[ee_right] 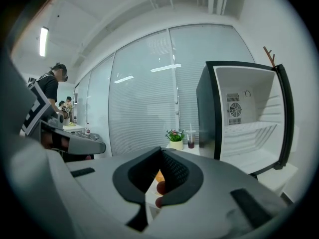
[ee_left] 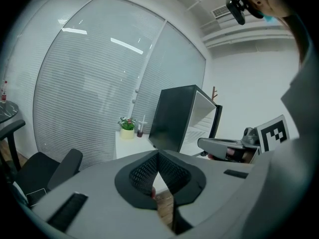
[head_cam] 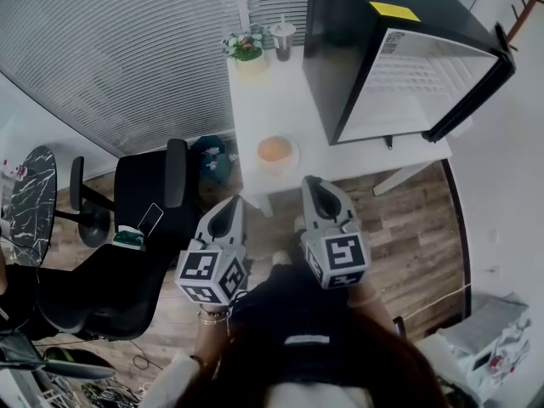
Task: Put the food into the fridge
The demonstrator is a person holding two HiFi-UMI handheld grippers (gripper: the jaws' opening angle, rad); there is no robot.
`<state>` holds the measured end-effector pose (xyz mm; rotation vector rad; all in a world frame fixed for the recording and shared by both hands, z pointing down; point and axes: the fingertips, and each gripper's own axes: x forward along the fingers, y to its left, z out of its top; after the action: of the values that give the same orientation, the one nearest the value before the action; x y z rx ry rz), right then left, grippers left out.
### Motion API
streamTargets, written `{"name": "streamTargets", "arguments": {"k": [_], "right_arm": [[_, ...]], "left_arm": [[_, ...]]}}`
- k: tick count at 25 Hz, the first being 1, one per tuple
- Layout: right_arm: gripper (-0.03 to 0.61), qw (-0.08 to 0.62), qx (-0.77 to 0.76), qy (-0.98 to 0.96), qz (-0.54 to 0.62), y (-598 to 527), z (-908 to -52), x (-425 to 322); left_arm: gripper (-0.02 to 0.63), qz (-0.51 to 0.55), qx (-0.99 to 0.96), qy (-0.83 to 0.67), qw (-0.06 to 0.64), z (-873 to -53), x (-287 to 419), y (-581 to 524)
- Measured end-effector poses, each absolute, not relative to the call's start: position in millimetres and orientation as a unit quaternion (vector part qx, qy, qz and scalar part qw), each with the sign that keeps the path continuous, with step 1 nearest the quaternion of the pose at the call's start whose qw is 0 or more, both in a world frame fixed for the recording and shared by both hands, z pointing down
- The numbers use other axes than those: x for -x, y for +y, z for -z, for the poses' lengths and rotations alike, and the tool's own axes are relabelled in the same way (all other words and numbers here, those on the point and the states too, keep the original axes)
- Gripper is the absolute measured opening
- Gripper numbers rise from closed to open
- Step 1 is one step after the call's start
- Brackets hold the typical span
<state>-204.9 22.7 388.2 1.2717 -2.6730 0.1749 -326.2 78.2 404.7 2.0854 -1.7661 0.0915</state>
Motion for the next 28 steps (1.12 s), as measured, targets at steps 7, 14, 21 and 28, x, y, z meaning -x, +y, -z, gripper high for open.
{"name": "streamTargets", "arguments": {"k": [7, 14, 21, 28], "right_arm": [[-0.002, 0.097, -0.413, -0.903, -0.065, 10.6, -396.1, 200.6], [-0.002, 0.106, -0.406, -0.905, -0.066, -11.6, -402.5, 200.7], [-0.002, 0.126, -0.405, -0.903, -0.069, -36.4, -417.7, 200.7], [-0.002, 0.143, -0.406, -0.899, -0.076, -58.3, -429.5, 198.5]], "left_arm": [[0.002, -0.039, -0.745, -0.635, 0.2, -405.2, 319.1, 59.9], [0.002, -0.045, -0.738, -0.639, 0.212, -410.8, 318.1, 40.5], [0.002, -0.046, -0.731, -0.645, 0.218, -419.9, 320.6, 21.8], [0.002, -0.044, -0.725, -0.65, 0.224, -430.0, 326.9, 2.6]]}}
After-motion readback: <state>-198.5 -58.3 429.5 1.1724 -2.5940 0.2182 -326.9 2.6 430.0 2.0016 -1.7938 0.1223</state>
